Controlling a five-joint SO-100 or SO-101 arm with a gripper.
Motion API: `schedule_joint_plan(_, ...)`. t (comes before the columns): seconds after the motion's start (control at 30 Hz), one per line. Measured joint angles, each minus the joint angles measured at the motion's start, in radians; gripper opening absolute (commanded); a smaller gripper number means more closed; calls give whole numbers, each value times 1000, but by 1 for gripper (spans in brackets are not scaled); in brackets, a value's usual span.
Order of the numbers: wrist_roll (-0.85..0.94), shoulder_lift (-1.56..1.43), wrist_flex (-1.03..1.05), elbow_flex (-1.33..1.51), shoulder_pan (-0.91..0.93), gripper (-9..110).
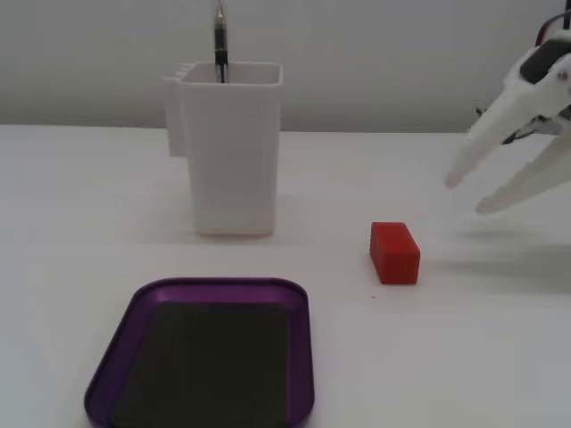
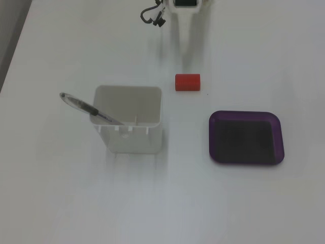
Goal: Pick up the red cube and place it in the box.
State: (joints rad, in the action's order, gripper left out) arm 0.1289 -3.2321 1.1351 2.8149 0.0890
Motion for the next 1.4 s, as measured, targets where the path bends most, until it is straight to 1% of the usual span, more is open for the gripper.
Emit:
schedule_joint_plan(0.17,52,353,-2,-250,-8,12)
schedule_joint_plan(0.37,55,836,-3,-571,-25,23)
schedule_joint_plan(0.47,55,1031,-3,-669,-15,23)
schedule_joint_plan(0.57,55,1180,-5,-709,-14,23)
schedule_joint_plan(0.73,55,1299,-51,-727,-15,23)
schedule_joint_plan(1.33,58,1516,-202,-732,-14,23)
schedule_joint_plan(1.4,57,1528,-210,-738,-12,20)
